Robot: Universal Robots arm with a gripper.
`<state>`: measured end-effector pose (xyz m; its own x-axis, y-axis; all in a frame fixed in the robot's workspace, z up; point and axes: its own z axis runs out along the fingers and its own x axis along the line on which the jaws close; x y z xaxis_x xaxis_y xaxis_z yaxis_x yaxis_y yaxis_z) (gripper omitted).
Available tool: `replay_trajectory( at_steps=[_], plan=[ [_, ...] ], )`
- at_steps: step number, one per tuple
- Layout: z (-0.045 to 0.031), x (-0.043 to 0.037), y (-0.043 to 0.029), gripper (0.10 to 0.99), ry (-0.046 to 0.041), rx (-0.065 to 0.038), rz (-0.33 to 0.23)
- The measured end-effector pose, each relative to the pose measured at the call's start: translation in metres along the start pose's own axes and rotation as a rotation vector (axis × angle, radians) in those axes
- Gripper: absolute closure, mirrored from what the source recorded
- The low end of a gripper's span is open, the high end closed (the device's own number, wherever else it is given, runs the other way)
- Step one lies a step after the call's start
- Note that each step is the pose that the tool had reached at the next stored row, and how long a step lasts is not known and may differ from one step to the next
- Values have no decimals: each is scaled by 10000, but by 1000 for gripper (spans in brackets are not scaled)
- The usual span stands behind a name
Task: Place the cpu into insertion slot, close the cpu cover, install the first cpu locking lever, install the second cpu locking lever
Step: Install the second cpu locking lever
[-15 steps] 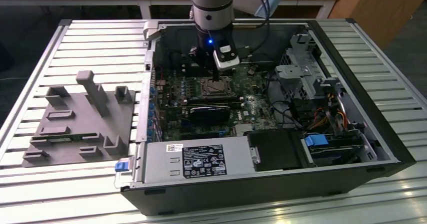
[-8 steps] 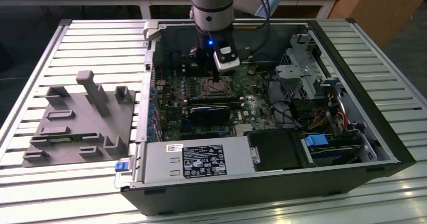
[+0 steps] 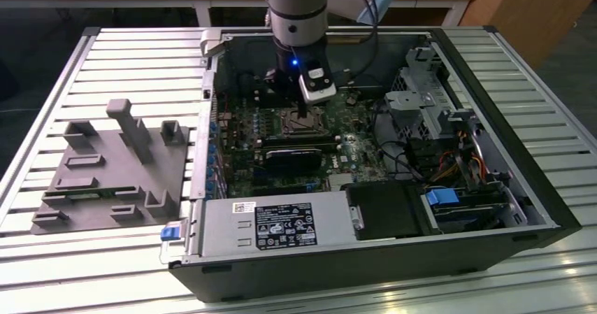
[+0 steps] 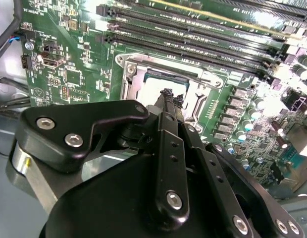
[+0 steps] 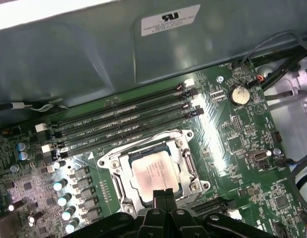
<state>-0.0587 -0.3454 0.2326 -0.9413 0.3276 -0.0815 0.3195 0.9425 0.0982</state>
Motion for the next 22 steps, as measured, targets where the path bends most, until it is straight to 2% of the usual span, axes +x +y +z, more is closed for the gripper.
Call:
replay_trajectory(
  at_steps=[3, 14, 22],
  plan=[
    [-2, -8, -23, 980, 0, 2, 0],
    [-53, -21, -43, 980, -6, 17, -2],
    [-69, -69, -181, 980, -5, 19, -2]
  ],
)
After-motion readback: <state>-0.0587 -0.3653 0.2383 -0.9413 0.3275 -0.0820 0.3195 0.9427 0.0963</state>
